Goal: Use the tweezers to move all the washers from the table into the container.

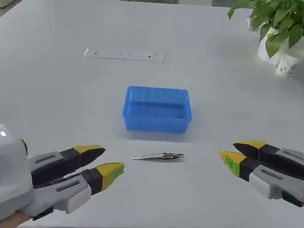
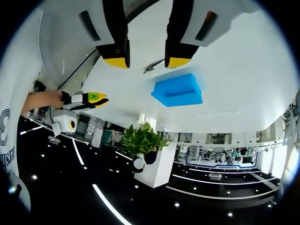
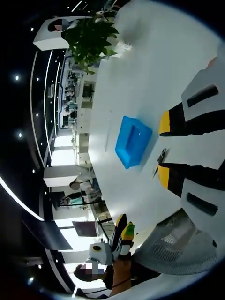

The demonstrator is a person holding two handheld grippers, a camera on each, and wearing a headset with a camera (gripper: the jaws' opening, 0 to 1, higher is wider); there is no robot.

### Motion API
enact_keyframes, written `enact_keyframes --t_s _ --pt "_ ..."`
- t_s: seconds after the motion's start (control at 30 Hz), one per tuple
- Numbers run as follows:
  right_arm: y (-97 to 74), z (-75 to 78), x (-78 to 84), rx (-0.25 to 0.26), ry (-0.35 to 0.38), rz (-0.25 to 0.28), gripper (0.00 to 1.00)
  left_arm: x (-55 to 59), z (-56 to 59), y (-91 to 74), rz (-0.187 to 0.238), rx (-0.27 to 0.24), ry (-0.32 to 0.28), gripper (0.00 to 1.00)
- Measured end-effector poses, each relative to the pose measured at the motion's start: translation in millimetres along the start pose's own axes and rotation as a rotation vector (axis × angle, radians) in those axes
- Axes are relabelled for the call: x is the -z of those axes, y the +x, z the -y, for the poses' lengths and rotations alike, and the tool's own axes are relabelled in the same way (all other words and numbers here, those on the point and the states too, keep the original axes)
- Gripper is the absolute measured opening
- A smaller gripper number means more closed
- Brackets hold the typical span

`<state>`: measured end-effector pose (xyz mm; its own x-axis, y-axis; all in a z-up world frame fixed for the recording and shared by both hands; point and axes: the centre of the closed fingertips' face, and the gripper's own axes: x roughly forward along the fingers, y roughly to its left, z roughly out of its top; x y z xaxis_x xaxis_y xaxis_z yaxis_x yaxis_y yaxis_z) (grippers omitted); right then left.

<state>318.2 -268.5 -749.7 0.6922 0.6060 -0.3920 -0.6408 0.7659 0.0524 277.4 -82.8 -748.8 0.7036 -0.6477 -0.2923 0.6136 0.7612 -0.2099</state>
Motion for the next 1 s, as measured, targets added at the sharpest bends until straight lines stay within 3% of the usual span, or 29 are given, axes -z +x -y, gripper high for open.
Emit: enact_keyframes --t_s 0.17,0.33,0.5,0.7,0.83,1.0 --pt "-9.5 -2.9 -6.7 0.013 -0.002 0.028 0.27 7.5 -0.7 -8.8 -0.030 -0.026 -0.022 0.45" --pt "-13.6 1.3 -3.7 0.041 0.017 0.035 0.28 11.1 1.2 -15.2 -0.022 -0.040 -0.053 0.46" --pt "-20.6 2.4 1.8 0.043 0.072 0.047 0.29 9.3 14.5 -16.6 -0.001 -0.013 -0.092 0.50" --pt "-20.4 0.2 1.2 0.044 0.092 0.053 0.30 10.3 24.7 -14.1 -0.014 0.012 -0.067 0.51" --pt "-19.8 -1.8 5.0 0.038 0.085 0.051 0.30 6.3 23.4 -15.9 0.014 0.008 -0.089 0.51" --pt "-17.8 -10.8 8.4 0.005 0.052 0.043 0.30 -1.7 19.8 -19.8 0.077 0.003 -0.151 0.51"
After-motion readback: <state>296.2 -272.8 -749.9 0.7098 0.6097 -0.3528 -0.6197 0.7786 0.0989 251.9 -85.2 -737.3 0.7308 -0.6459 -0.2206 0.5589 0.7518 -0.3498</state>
